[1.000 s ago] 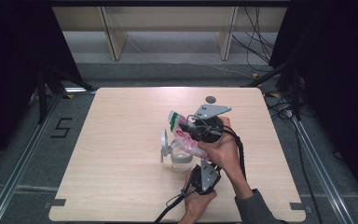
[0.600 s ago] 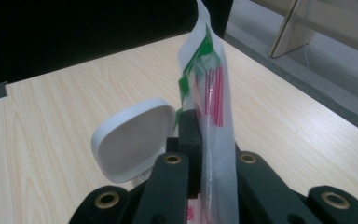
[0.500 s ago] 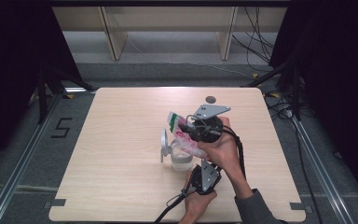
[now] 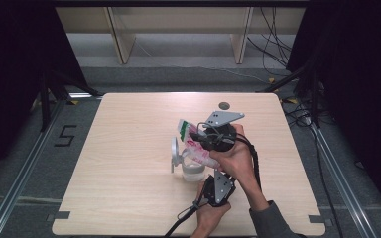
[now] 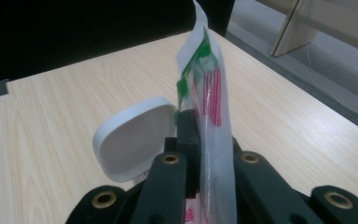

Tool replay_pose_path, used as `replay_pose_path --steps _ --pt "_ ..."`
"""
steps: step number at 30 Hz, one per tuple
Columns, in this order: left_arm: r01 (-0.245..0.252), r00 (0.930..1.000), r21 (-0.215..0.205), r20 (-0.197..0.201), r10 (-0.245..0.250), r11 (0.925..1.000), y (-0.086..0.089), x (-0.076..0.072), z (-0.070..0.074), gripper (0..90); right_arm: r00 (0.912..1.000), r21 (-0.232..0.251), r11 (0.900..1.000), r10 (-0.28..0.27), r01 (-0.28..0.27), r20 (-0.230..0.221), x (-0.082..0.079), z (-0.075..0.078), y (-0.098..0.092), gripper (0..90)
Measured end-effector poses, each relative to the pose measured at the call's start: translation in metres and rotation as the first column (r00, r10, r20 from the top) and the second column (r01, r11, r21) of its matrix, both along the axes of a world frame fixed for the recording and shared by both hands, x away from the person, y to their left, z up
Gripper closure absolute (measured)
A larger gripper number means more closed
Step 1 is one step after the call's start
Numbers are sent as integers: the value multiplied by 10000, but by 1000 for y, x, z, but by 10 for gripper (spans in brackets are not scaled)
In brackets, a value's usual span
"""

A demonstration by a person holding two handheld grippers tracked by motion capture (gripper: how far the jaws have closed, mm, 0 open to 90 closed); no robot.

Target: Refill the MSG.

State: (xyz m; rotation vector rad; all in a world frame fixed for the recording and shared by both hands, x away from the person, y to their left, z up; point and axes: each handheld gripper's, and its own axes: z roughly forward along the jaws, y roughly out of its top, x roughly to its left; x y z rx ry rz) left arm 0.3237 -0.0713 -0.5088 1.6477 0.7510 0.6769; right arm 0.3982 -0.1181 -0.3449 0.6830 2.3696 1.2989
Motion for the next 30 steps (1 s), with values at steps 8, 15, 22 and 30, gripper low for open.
replay_pose_path --steps 8,15,22,30 --pt "95 10000 -44 -25 -95 9999 0 0 0 830 9996 -16 10000 27 -27 -265 -1 0 0 856" --pt "88 10000 -20 -21 -88 10000 -1 -1 0 830 9999 -85 10000 45 -46 -159 0 -1 0 851" --pt "85 10000 -10 -15 -85 10000 -1 -1 0 830 9995 -56 9998 -168 167 -253 -1 -1 1 849" --pt "140 9999 -93 7 -140 9999 -2 -2 2 830 9996 -339 9993 114 -123 -273 -2 0 1 881"
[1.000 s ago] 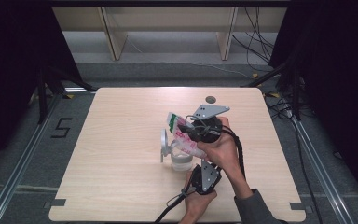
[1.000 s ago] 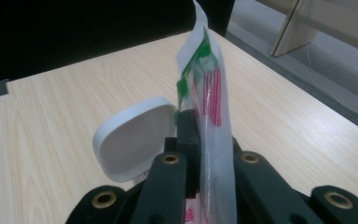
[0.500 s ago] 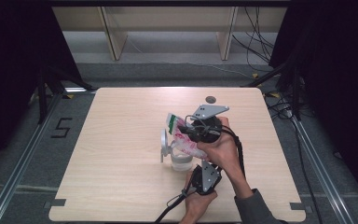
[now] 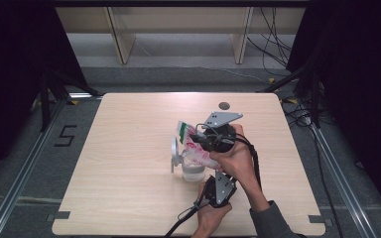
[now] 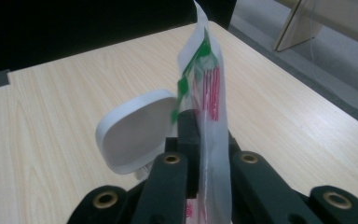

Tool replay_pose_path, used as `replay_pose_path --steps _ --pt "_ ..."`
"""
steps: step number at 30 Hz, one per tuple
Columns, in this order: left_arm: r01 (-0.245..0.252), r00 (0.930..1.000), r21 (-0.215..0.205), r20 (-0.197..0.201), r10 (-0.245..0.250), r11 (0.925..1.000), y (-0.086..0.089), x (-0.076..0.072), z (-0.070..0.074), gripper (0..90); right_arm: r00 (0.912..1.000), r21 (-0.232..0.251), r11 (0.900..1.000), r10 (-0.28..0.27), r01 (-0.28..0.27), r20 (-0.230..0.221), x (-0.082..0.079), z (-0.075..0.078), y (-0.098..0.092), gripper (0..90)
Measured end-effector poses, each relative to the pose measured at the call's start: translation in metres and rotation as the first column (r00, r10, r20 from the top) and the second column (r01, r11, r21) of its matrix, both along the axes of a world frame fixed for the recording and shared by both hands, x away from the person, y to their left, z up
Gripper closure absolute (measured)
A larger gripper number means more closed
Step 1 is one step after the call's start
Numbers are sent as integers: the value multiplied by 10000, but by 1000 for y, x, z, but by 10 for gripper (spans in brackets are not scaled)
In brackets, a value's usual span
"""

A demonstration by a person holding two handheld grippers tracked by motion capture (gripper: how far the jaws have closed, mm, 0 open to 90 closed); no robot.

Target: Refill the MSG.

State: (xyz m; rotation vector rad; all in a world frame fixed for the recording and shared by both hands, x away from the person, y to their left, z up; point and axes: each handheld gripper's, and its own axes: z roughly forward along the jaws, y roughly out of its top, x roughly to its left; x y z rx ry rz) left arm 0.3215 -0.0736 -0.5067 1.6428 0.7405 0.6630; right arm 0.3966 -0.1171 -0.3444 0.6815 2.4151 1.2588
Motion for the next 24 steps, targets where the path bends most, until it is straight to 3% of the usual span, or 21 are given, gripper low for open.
replay_pose_path --steps 9,12,14,24 --pt "6 10000 -34 31 -6 10000 -2 1 3 830 9994 -169 9998 -72 77 334 0 3 0 900" --pt "14 10000 -45 3 -14 10000 -2 1 3 830 9998 -112 9998 -176 178 114 -1 4 -1 900" --pt "9 10000 -80 -9 -9 10000 -3 1 3 830 9993 -130 9997 -195 200 315 0 3 0 900" --pt "-36 10000 -63 33 37 10000 -1 2 4 829 9992 -120 9998 -124 128 373 1 4 2 900"
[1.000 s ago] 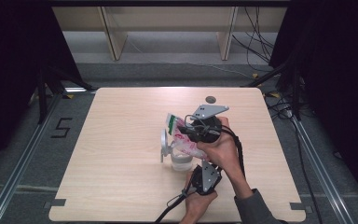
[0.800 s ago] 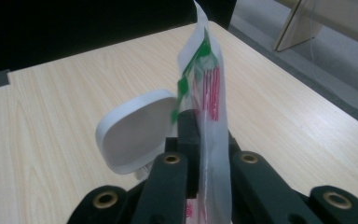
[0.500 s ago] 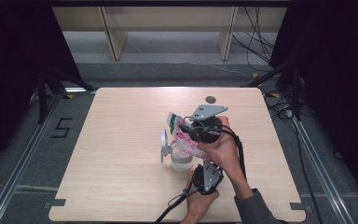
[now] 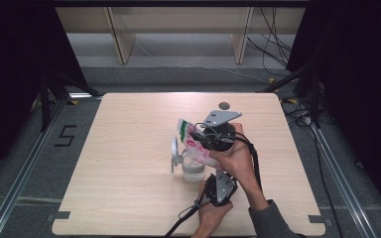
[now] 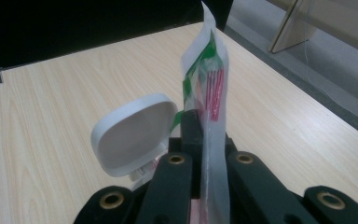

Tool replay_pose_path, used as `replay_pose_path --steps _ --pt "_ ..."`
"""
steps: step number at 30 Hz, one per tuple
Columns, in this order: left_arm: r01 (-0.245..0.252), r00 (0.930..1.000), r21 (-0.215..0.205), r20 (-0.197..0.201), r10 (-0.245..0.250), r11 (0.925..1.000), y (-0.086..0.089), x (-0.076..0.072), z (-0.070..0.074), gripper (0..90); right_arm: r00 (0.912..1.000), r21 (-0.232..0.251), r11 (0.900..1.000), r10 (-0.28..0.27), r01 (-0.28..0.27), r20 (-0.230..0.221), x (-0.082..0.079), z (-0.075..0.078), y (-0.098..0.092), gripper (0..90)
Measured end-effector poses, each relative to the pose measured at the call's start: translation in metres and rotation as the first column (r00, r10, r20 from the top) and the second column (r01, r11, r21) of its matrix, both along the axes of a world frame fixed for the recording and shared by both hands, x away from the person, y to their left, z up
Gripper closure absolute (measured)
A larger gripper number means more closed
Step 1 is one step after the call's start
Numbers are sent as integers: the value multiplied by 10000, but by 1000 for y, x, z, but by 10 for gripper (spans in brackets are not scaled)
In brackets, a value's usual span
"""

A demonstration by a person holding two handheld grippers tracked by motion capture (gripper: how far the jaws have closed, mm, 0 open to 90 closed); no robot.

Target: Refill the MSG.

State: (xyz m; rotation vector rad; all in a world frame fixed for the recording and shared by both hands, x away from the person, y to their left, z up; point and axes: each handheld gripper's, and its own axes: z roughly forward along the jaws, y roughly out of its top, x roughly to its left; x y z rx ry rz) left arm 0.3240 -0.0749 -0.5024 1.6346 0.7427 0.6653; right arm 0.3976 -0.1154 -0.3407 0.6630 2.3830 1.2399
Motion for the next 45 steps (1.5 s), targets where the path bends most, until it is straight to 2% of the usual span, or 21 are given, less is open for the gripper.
replay_pose_path --steps 1,2,3,4,8,16,18,20,24,27,31,37,41,42,43,45 --pt "-2 10000 47 -7 2 10000 0 0 0 830 9999 0 10000 26 -26 -119 0 0 0 900" --pt "-8 10000 48 -6 9 10000 0 0 0 830 10000 -16 10000 25 -25 -7 0 0 0 900" --pt "72 9997 -643 229 -57 9979 -5 2 -1 829 9999 38 9999 -93 93 -74 -1 0 0 900" --pt "66 9998 -697 205 -51 9975 -5 2 -1 829 9999 32 9999 -145 145 -93 -1 0 0 900" --pt "163 9997 -697 217 -148 9974 -5 2 1 830 10000 10 10000 7 -7 -9 0 0 1 900" --pt "56 9997 -764 254 -36 9971 -7 2 1 829 10000 -20 10000 50 -50 -10 0 1 1 900" --pt "48 9996 -780 284 -26 9969 -7 2 1 830 9998 -38 9999 111 -112 -180 -1 1 1 900" --pt "42 9996 -784 289 -20 9969 -8 2 1 829 9999 -73 9999 89 -89 -70 0 2 0 900" --pt "30 9996 -783 294 -7 9969 -8 2 1 829 9997 -70 9999 133 -134 -185 0 1 1 900" --pt "38 9996 -796 283 -15 9968 -8 2 1 829 9993 -118 9999 -19 15 -379 0 1 1 900" --pt "49 9996 -820 292 -25 9966 -8 2 1 829 9999 -135 9999 25 -27 -119 2 1 2 900" --pt "51 9994 -794 343 -24 9968 -8 1 1 829 9993 -154 9998 136 -142 -344 2 1 2 900" --pt "27 9994 -846 348 2 9964 -8 2 1 829 9993 -218 9997 112 -119 -360 2 2 3 900" --pt "110 9995 -712 316 -87 9974 -7 2 2 829 9996 -239 9997 96 -102 -248 2 1 4 900" --pt "166 9993 -710 333 -142 9973 -7 2 3 829 9992 -297 9995 83 -95 -396 1 2 4 900" --pt "98 9993 -737 360 -71 9972 -7 2 3 829 9995 -344 9993 150 -159 -270 2 3 4 900"
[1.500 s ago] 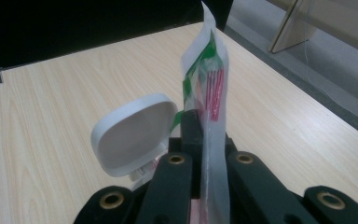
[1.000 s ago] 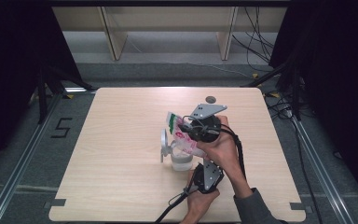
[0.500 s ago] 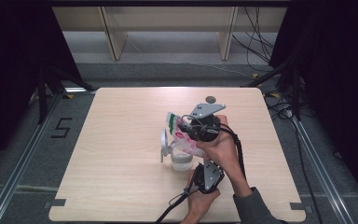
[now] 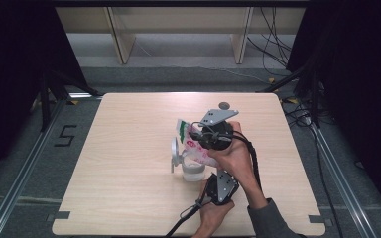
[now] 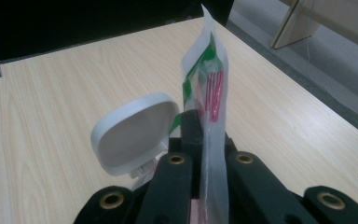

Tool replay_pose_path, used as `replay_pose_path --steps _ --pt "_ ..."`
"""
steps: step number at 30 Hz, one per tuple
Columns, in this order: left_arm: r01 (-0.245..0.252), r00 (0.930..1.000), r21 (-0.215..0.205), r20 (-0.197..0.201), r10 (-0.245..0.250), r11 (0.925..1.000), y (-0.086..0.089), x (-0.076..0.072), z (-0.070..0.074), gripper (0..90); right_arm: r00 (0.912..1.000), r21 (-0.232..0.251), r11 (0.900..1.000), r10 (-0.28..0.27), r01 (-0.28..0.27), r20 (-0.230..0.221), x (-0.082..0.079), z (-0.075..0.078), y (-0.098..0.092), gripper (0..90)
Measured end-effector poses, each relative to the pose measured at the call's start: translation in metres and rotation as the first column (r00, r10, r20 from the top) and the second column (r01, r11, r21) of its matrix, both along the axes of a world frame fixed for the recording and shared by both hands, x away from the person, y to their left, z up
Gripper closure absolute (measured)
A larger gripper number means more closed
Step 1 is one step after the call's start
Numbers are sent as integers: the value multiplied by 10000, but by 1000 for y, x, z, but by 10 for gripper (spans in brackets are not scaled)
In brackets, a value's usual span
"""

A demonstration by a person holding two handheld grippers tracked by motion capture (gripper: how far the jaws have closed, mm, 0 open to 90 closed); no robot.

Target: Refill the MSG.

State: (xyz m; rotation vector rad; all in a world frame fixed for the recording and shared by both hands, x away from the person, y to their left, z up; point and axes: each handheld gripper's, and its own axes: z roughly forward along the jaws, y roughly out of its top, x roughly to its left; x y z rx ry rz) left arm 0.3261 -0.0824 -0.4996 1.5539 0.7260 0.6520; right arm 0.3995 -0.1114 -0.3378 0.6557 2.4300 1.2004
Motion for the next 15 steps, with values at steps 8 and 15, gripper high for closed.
replay_pose_path --steps 8,15 --pt "0 10000 -138 70 1 9999 -1 1 2 830 9998 -88 9999 -116 117 130 -3 2 3 900" --pt "2 10000 -198 53 -1 9998 -1 1 3 829 9998 -211 9997 -84 88 169 -3 2 4 900"
